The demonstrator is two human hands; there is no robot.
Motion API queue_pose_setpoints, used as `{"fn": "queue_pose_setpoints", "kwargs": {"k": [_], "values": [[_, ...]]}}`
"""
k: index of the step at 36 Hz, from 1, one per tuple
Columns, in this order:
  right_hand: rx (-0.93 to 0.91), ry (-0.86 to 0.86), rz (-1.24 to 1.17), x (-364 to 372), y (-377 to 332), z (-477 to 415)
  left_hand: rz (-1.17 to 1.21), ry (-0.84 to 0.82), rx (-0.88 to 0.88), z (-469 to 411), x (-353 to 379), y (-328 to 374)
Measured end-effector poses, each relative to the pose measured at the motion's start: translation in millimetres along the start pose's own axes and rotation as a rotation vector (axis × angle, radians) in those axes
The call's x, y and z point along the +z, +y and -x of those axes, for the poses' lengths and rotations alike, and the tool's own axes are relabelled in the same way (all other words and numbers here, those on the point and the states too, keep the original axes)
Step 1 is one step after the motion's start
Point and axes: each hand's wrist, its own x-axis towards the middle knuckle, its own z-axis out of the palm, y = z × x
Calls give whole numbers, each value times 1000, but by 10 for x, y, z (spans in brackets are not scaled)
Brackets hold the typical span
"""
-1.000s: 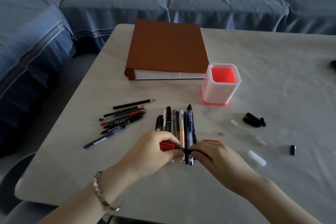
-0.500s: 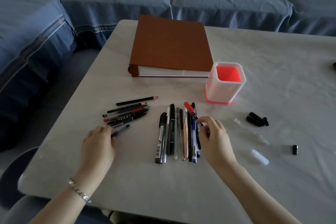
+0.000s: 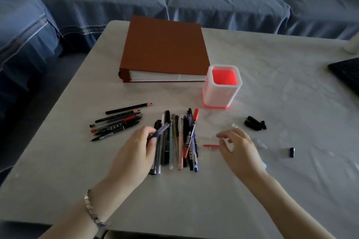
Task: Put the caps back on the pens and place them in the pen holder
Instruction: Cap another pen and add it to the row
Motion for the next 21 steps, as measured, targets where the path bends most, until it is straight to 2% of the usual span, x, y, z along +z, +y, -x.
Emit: {"fn": "queue_pose_setpoints", "kwargs": {"k": [4,6,13,21], "values": [[190,26,90,-243,370,-132,110,-89,6,-12,42,134],[220,20,123,-292,479,-208,135,-109,11,-11,57,171],[172,-44,267,-196,431,-409,158,-162,-29,22,32,255],[135,-49,235,-156,458,-344,177,-205,-40,95,13,264]]}}
